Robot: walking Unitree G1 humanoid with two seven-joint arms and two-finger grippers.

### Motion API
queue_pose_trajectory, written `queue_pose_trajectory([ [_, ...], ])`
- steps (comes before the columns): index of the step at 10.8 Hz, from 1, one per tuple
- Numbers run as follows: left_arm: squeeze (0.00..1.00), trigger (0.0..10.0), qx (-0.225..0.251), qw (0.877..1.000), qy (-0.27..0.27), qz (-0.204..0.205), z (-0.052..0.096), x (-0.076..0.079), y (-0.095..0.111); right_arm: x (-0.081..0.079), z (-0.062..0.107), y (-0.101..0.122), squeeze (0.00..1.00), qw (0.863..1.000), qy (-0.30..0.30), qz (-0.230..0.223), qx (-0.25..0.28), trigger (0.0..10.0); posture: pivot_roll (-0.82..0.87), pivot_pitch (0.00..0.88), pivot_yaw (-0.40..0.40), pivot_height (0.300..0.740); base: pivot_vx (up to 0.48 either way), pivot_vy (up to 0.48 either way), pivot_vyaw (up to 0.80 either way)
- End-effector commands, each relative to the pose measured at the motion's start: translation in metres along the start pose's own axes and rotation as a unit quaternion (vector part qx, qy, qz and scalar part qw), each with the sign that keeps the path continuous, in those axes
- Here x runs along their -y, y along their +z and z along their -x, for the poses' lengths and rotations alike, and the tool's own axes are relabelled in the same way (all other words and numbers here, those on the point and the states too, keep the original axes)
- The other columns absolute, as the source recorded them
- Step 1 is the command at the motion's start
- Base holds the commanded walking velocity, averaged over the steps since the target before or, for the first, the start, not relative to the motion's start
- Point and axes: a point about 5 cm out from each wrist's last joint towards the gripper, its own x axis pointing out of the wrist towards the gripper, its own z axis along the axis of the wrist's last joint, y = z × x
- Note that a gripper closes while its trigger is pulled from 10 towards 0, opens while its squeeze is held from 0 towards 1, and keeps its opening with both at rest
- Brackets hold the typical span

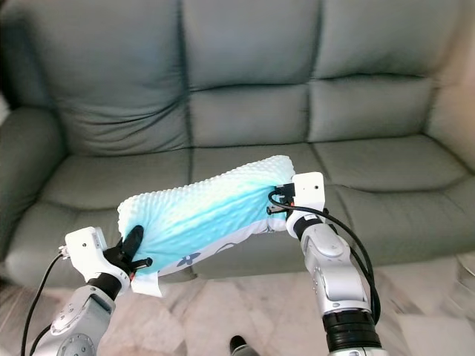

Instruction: Move the pillow to the sofa

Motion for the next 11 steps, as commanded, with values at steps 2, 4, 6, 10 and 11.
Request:
queue_pose_trajectory([
  [2, 0.00, 10.0, -0.001, 1.000, 0.013, 0.003, 0.0009, -0.0042, -0.0002, 0.0020, 0.0010, 0.0047, 0.00, 1.000, -0.004, 0.002, 0.009, 10.0, -0.22, 0.133, 0.046, 0.740, 0.000, 0.000, -0.80],
  [4, 0.00, 10.0, -0.003, 1.000, 0.015, 0.003, 0.0006, -0.0041, -0.0005, 0.0024, 0.0011, 0.0048, 0.00, 1.000, -0.004, 0.001, 0.009, 10.0, -0.22, 0.133, 0.047, 0.740, 0.000, 0.000, -0.80],
  [6, 0.00, 10.0, -0.003, 1.000, 0.020, -0.001, -0.0003, -0.0064, 0.0005, 0.0024, 0.0010, 0.0045, 0.00, 1.000, -0.004, 0.001, 0.007, 10.0, -0.22, 0.133, 0.044, 0.740, 0.000, 0.000, -0.80],
  [10, 0.00, 10.0, -0.005, 1.000, 0.025, -0.004, -0.0015, -0.0065, 0.0000, 0.0018, 0.0011, 0.0043, 0.00, 1.000, -0.004, 0.004, 0.007, 10.0, -0.22, 0.133, 0.047, 0.740, 0.000, 0.000, -0.58],
  [11, 0.00, 10.0, -0.004, 1.000, 0.030, -0.001, -0.0019, -0.0084, 0.0009, 0.0013, 0.0013, 0.0040, 0.00, 1.000, -0.003, 0.003, 0.007, 10.0, -0.22, 0.134, 0.047, 0.740, 0.000, 0.000, 0.00],
])
